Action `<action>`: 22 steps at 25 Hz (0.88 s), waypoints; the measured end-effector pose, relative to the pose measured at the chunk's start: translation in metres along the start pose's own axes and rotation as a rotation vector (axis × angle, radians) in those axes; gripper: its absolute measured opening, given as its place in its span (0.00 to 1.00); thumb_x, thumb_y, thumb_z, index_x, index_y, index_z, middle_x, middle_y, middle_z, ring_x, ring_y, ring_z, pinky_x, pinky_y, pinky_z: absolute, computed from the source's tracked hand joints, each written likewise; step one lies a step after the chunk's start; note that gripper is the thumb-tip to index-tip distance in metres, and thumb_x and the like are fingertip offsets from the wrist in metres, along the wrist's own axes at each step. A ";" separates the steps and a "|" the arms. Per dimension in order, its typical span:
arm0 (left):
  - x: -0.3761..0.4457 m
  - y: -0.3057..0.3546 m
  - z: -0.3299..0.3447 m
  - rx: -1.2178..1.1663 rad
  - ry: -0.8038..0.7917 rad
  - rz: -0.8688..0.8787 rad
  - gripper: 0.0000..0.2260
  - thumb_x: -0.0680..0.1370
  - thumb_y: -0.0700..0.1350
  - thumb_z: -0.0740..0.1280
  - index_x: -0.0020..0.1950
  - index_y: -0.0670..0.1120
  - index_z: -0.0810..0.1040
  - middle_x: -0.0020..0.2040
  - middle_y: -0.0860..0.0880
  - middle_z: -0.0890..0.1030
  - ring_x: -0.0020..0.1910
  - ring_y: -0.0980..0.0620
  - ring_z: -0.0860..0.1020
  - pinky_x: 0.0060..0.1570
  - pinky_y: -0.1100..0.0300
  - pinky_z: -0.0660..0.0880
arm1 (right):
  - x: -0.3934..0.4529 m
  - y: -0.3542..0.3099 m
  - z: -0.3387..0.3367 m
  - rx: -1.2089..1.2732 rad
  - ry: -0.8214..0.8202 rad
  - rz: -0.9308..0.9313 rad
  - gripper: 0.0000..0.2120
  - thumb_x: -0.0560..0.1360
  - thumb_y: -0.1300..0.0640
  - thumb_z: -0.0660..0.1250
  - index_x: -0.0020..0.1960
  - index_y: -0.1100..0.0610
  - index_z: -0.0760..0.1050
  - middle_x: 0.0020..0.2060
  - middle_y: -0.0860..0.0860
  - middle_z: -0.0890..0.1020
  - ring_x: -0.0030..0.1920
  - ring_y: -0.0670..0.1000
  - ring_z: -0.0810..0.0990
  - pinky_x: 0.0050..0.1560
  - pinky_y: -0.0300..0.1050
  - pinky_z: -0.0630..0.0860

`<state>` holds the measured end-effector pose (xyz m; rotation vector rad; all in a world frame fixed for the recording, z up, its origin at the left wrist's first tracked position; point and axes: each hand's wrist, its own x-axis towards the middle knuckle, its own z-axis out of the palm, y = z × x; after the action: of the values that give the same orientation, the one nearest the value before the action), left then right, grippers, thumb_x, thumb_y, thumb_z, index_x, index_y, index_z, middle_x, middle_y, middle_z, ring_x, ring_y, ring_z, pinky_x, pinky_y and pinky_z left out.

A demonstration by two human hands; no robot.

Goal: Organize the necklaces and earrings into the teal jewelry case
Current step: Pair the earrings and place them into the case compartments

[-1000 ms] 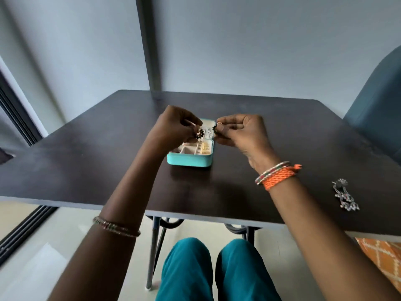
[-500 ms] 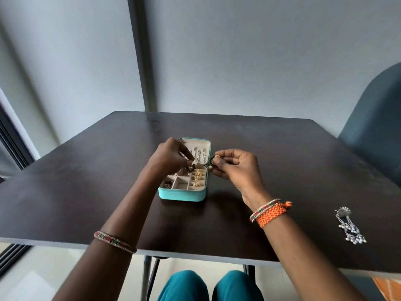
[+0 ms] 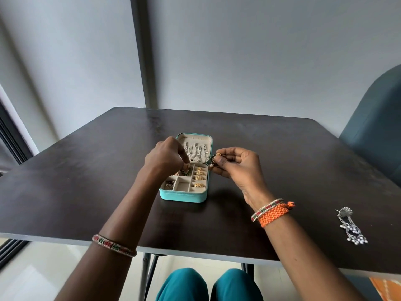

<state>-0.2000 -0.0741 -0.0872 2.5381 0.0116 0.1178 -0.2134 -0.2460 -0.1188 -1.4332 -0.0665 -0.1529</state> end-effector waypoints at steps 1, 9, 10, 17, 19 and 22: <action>-0.001 0.000 0.000 0.003 -0.006 0.005 0.12 0.69 0.36 0.72 0.33 0.53 0.81 0.43 0.48 0.83 0.46 0.48 0.81 0.51 0.48 0.79 | 0.000 0.000 0.000 -0.001 0.000 0.000 0.04 0.72 0.70 0.69 0.45 0.64 0.78 0.39 0.58 0.82 0.35 0.50 0.84 0.37 0.40 0.81; -0.007 -0.005 0.019 -0.001 0.110 0.032 0.10 0.71 0.41 0.73 0.51 0.48 0.81 0.52 0.47 0.78 0.56 0.46 0.74 0.50 0.52 0.74 | 0.002 0.003 0.003 -0.246 -0.003 -0.082 0.05 0.69 0.66 0.73 0.43 0.57 0.80 0.37 0.53 0.84 0.38 0.47 0.83 0.36 0.39 0.78; -0.007 -0.009 0.020 -0.048 0.148 0.021 0.12 0.72 0.41 0.72 0.55 0.47 0.79 0.51 0.46 0.78 0.55 0.46 0.74 0.48 0.54 0.72 | 0.004 0.001 0.005 -0.281 -0.008 -0.099 0.06 0.69 0.65 0.74 0.42 0.56 0.81 0.36 0.52 0.84 0.37 0.46 0.82 0.36 0.38 0.77; -0.026 -0.022 0.040 -0.327 0.488 0.068 0.08 0.76 0.38 0.66 0.54 0.46 0.76 0.49 0.47 0.79 0.46 0.49 0.77 0.41 0.58 0.70 | 0.017 -0.010 0.035 -0.563 -0.126 -0.170 0.07 0.64 0.62 0.78 0.38 0.53 0.83 0.34 0.52 0.85 0.34 0.44 0.81 0.43 0.40 0.80; -0.026 -0.025 0.041 -0.404 0.513 0.084 0.08 0.76 0.35 0.65 0.51 0.45 0.78 0.47 0.46 0.80 0.44 0.50 0.78 0.40 0.63 0.71 | 0.020 -0.007 0.043 -0.673 -0.181 -0.113 0.07 0.62 0.58 0.80 0.35 0.50 0.82 0.30 0.48 0.84 0.36 0.44 0.82 0.49 0.48 0.81; -0.028 -0.030 0.039 -0.340 0.570 0.032 0.10 0.75 0.35 0.64 0.50 0.46 0.79 0.50 0.45 0.78 0.50 0.49 0.73 0.43 0.67 0.64 | 0.019 -0.002 0.050 -0.777 -0.202 -0.086 0.09 0.61 0.56 0.80 0.31 0.47 0.81 0.26 0.43 0.82 0.39 0.44 0.83 0.55 0.55 0.78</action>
<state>-0.2241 -0.0725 -0.1383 2.0894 0.1605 0.7816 -0.1926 -0.1983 -0.1079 -2.2205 -0.2557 -0.1069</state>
